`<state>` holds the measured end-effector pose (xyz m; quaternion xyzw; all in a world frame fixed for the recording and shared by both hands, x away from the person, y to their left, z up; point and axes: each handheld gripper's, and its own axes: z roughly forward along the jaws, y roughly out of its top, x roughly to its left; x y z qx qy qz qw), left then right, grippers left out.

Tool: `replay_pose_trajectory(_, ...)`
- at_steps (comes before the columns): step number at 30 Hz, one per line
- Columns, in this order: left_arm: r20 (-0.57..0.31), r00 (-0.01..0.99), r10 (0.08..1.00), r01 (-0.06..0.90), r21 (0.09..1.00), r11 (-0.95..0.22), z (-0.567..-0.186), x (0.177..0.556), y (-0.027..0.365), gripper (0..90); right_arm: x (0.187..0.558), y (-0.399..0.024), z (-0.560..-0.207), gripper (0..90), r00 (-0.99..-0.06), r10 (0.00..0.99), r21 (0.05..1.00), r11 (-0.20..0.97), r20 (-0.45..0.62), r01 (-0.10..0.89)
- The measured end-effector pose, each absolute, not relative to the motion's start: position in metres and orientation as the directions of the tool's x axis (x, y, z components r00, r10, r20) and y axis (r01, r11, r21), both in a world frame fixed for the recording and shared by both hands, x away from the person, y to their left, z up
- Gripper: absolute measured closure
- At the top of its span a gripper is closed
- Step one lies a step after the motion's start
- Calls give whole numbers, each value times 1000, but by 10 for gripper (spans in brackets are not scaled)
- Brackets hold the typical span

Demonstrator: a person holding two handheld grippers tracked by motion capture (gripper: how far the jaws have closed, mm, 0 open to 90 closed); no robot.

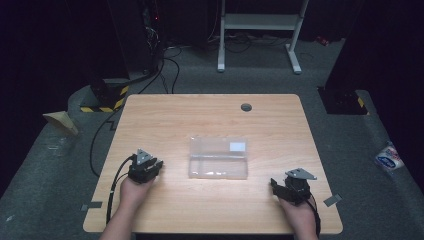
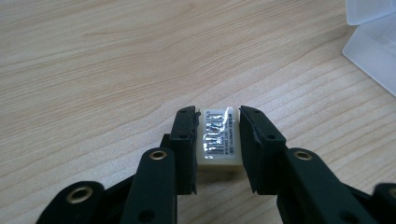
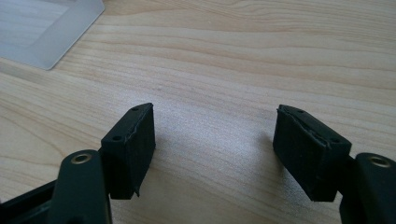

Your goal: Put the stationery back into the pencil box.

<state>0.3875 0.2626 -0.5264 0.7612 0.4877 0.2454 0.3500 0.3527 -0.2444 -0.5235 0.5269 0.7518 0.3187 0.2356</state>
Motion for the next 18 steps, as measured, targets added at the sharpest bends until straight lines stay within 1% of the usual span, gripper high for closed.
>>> replay_pose_trajectory(14, 15, 396, 918, 568, 782, -258, -526, 387, 265, 677, 353, -244, -523, 293, -335, 942, 727, 243, -18, 642)
replay_pose_trajectory(18, 22, 398, 917, 564, 783, -264, -526, 386, 264, 678, 352, -244, -523, 293, -335, 942, 727, 242, -18, 643)
